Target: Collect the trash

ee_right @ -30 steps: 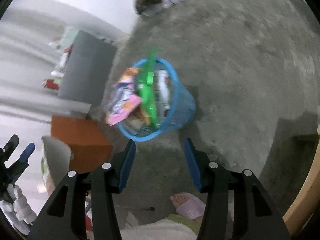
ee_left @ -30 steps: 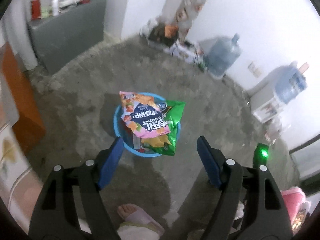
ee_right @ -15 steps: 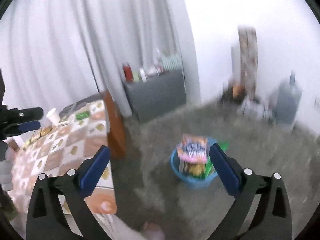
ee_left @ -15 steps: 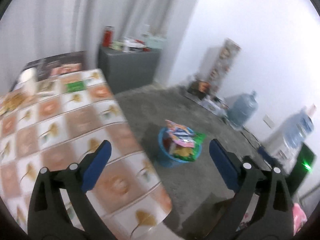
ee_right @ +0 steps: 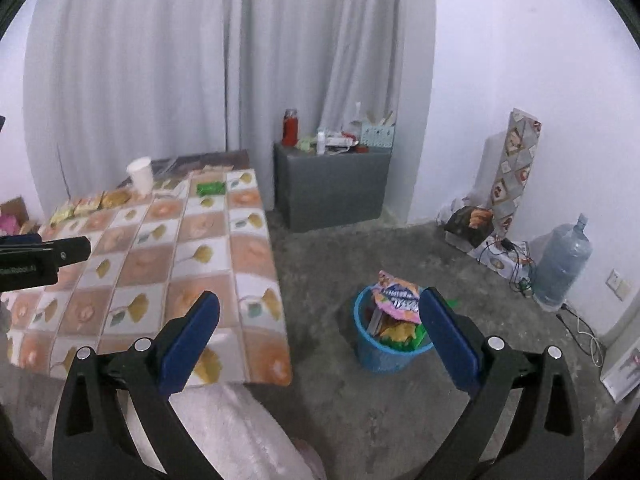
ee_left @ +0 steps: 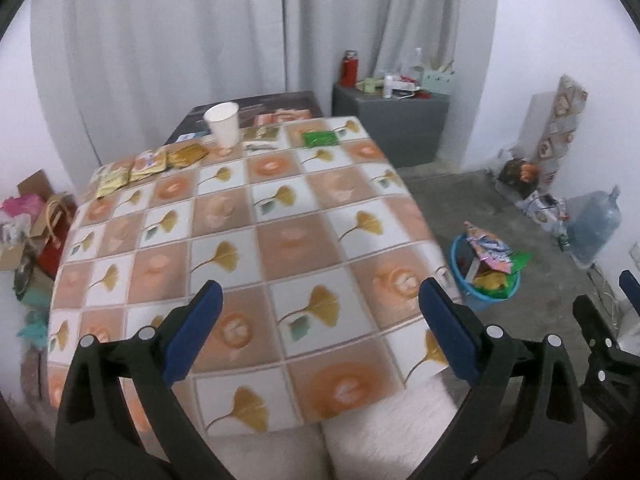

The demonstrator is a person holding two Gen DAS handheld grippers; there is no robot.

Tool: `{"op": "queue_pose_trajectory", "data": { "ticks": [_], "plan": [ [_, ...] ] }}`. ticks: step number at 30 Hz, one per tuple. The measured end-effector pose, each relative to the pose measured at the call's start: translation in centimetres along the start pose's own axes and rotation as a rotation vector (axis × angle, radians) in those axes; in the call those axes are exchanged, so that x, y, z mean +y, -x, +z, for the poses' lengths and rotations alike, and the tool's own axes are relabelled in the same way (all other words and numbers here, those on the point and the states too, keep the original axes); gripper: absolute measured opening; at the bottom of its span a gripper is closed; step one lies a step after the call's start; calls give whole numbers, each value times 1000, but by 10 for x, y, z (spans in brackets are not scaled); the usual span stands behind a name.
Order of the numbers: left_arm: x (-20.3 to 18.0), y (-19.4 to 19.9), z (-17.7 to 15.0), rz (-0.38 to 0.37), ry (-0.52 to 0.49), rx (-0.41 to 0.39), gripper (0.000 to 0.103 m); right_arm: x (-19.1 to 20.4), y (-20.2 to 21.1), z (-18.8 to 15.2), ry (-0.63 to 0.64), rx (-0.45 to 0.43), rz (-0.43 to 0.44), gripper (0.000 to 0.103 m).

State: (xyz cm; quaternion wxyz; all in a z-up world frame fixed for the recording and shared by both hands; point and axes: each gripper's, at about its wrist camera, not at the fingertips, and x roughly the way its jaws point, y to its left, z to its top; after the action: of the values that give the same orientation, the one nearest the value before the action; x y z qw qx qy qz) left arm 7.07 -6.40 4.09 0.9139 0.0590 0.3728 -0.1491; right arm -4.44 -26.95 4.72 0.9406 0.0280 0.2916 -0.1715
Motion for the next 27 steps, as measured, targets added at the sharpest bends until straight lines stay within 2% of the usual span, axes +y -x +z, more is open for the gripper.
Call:
{"op": "queue_pose_trajectory", "data": {
  "ticks": [5, 9, 13, 18, 21, 27],
  "plan": [
    [5, -1, -15, -18, 51, 26, 94, -1, -8, -9, -43, 78, 30, 97],
    [-4, -5, -28, 26, 39, 34, 94, -1, -12, -22, -22, 128, 19, 97],
    [-7, -17, -43, 21, 78, 101, 94, -3, -11, -34, 3, 158, 10, 97],
    [-11, -24, -52, 65, 83, 136, 94, -9, -13, -43, 11, 178, -13, 97],
    [-13, -22, -53, 86, 83, 128, 94, -13, -15, -43, 2, 183, -16, 97],
    [-22, -21, -50, 82, 82, 118, 94, -19, -15, -38, 14, 174, -47, 97]
  ]
}}
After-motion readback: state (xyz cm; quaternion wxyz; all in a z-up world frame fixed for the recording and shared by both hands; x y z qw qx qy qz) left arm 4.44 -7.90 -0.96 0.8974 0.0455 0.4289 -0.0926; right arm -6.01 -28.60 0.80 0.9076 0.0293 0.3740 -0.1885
